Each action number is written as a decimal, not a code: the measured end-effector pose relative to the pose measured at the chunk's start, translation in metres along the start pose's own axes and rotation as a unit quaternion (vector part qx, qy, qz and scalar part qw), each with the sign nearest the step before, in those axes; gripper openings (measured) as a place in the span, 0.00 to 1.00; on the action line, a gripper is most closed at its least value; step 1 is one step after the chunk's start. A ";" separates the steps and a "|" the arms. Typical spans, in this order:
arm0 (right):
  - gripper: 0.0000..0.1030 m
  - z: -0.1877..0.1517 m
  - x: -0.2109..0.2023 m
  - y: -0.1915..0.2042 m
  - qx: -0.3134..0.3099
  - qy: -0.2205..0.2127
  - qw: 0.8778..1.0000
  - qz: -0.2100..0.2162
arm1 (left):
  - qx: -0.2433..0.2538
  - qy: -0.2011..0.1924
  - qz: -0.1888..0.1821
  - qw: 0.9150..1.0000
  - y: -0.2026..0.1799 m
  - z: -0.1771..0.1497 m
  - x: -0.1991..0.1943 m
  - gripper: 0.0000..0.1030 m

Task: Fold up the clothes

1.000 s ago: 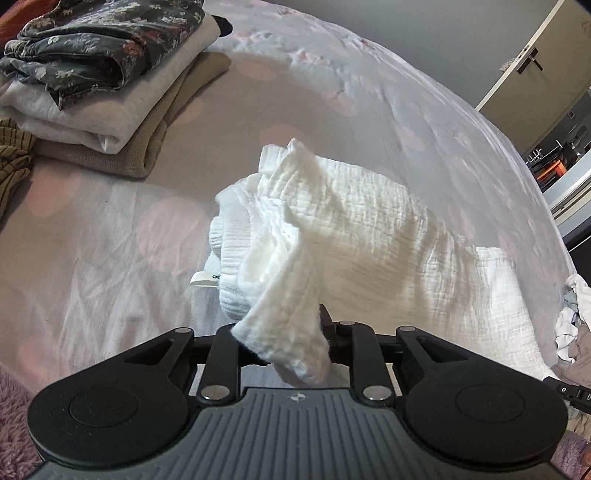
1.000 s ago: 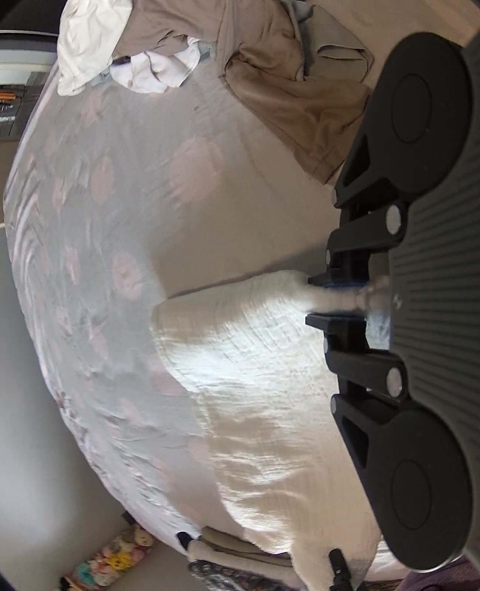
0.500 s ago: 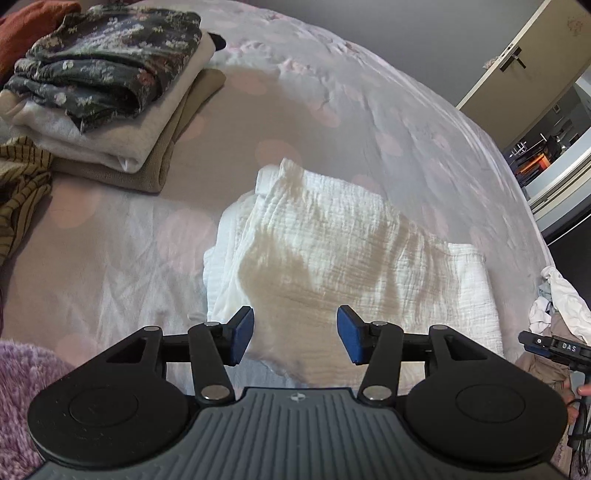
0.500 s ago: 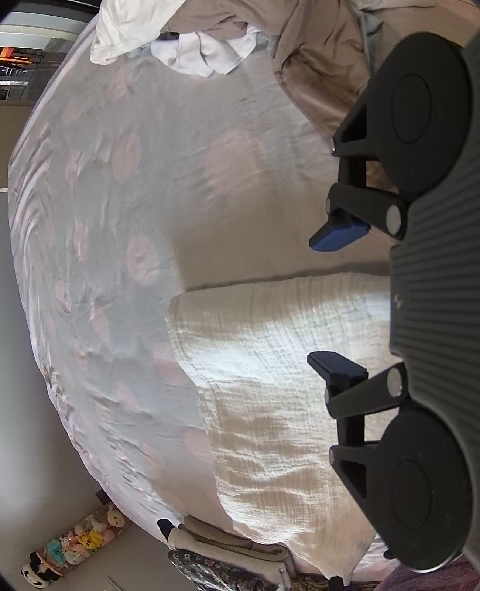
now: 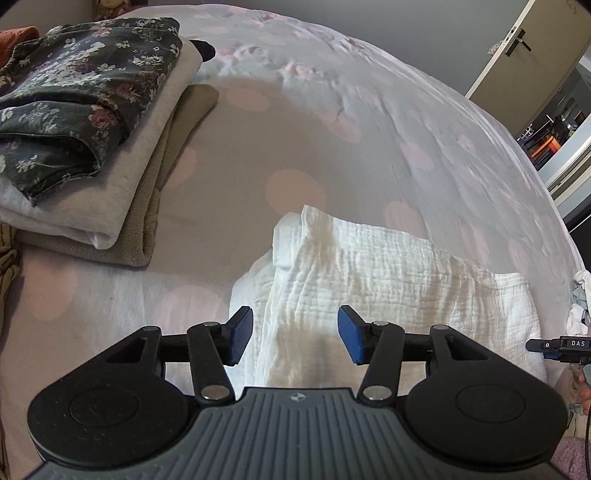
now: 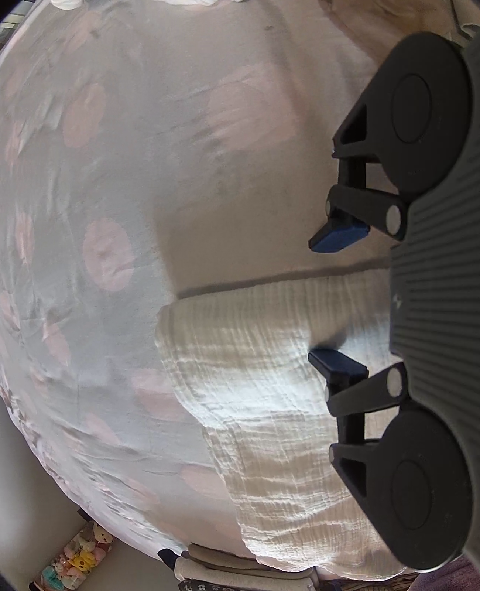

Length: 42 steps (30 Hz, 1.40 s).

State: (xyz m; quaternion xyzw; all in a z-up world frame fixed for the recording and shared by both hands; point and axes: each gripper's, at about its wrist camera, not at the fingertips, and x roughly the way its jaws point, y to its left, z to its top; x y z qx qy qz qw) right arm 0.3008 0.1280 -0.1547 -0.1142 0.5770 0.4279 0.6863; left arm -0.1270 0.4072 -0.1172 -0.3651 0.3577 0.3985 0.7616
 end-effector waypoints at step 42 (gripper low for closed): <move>0.12 -0.044 -0.007 0.327 -0.045 -0.002 0.981 0.189 | -0.083 -0.122 -0.032 0.989 0.048 -0.027 -0.046 0.47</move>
